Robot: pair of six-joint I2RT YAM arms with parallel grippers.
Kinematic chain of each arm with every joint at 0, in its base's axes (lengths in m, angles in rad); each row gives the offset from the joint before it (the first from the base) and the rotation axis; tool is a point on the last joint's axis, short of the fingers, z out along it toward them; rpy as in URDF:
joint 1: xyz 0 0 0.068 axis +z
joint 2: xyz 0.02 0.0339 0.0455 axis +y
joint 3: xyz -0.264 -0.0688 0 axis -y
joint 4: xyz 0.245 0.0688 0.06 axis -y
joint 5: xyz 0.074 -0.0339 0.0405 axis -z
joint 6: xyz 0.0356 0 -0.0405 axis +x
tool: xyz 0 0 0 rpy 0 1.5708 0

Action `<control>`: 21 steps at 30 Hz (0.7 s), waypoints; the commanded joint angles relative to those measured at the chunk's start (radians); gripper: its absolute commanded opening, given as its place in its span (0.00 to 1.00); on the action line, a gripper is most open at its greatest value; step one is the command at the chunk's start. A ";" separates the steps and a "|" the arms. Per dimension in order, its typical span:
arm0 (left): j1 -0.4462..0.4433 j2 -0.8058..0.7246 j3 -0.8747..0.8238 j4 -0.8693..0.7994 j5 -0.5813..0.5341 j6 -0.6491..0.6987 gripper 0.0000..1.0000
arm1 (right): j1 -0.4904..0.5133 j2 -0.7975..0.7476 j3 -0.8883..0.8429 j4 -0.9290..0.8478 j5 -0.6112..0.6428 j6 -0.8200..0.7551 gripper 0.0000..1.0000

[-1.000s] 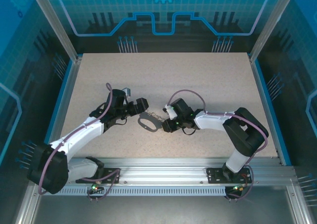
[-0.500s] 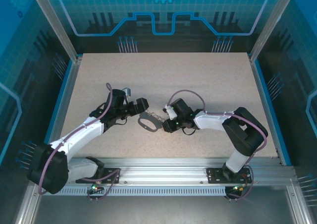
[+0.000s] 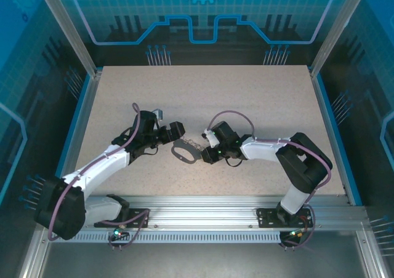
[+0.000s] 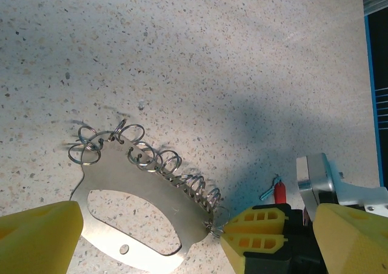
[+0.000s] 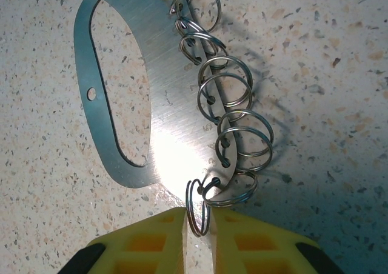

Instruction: Put the keys on the keyring

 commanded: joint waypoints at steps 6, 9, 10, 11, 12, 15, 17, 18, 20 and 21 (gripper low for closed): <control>0.007 0.008 0.017 0.021 0.023 0.008 0.99 | 0.007 0.024 0.032 -0.018 -0.010 0.000 0.16; 0.007 0.008 0.016 0.020 0.023 0.008 0.99 | 0.008 0.023 0.031 -0.018 -0.011 -0.001 0.12; 0.008 0.010 0.016 0.020 0.022 0.008 0.99 | 0.008 0.022 0.030 -0.019 -0.010 -0.001 0.09; 0.007 0.009 0.016 0.021 0.022 0.008 0.99 | 0.008 0.021 0.029 -0.020 -0.011 -0.003 0.07; 0.007 0.010 0.016 0.021 0.022 0.008 0.99 | 0.007 0.021 0.029 -0.022 -0.011 -0.003 0.05; 0.007 0.010 0.015 0.022 0.022 0.006 0.99 | 0.007 0.011 0.029 -0.029 -0.007 -0.004 0.00; 0.007 0.010 0.015 0.024 0.022 0.005 0.99 | 0.008 0.004 0.031 -0.041 -0.005 -0.005 0.00; 0.007 0.008 0.016 0.025 0.022 0.005 0.99 | 0.008 -0.002 0.034 -0.049 -0.002 -0.004 0.00; 0.007 0.007 0.018 0.030 0.026 0.003 0.99 | 0.010 -0.015 0.042 -0.066 0.007 0.000 0.00; 0.007 0.008 0.020 0.033 0.028 0.001 0.99 | 0.011 -0.023 0.047 -0.079 0.014 0.000 0.00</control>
